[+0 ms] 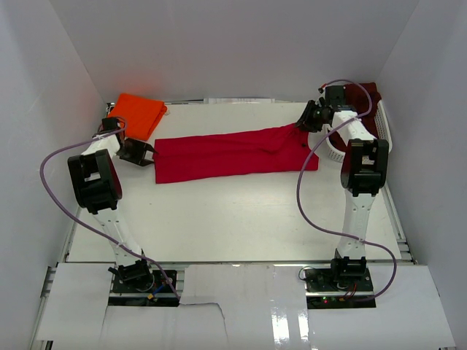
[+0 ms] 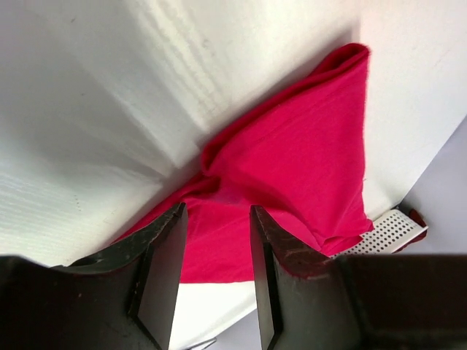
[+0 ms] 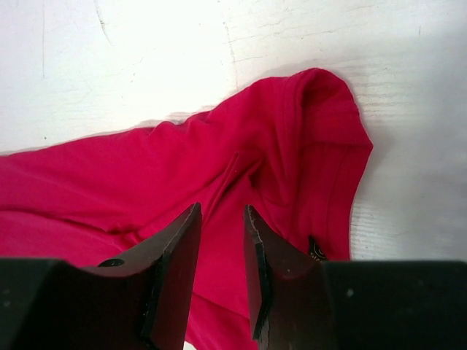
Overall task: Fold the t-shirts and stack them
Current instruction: Fold the other side of the tshirt into a rectangle
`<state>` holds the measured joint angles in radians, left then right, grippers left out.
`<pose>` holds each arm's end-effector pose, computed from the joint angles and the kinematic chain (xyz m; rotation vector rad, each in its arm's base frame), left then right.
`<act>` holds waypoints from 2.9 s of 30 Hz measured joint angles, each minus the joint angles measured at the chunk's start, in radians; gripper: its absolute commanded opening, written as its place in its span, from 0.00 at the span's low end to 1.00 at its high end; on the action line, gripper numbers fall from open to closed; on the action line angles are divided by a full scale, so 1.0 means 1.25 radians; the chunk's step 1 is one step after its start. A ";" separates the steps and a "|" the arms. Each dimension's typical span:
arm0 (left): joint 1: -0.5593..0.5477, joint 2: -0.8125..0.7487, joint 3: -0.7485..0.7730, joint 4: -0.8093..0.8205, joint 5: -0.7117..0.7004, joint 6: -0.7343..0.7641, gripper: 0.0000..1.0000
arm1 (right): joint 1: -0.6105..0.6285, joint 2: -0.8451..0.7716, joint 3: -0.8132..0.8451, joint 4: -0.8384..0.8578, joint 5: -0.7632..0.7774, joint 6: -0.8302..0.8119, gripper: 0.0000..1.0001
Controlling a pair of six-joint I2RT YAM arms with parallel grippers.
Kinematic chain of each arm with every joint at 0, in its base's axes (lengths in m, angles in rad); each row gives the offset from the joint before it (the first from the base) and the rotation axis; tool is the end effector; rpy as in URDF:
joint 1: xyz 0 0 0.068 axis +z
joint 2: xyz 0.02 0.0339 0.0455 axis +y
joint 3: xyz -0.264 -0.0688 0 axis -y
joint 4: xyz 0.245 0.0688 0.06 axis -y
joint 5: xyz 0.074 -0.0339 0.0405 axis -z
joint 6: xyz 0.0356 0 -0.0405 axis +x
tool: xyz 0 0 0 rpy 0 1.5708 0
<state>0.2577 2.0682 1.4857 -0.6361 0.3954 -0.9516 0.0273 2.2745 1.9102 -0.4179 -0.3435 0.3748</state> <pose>0.4100 0.0939 0.1605 -1.5423 2.4115 -0.7120 0.5169 0.0261 0.2078 0.2411 2.3624 0.5994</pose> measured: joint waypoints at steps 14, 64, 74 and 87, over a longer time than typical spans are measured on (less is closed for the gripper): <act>0.002 0.000 0.075 0.034 0.028 -0.009 0.50 | 0.000 -0.082 -0.095 0.062 -0.023 -0.003 0.39; -0.539 0.094 0.141 0.055 0.004 0.414 0.54 | 0.127 -0.087 -0.304 0.231 -0.187 0.092 0.51; -0.539 0.094 0.140 0.055 0.003 0.417 0.54 | 0.127 -0.154 -0.346 0.228 -0.175 0.073 0.51; -0.539 0.094 0.140 0.055 0.002 0.420 0.54 | 0.127 -0.228 -0.440 0.228 -0.146 0.047 0.51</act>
<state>-0.4164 2.1857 1.6604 -0.5674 0.3985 -0.4267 0.1856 1.9900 1.3598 -0.1329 -0.5262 0.4335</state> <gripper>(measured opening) 0.538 0.513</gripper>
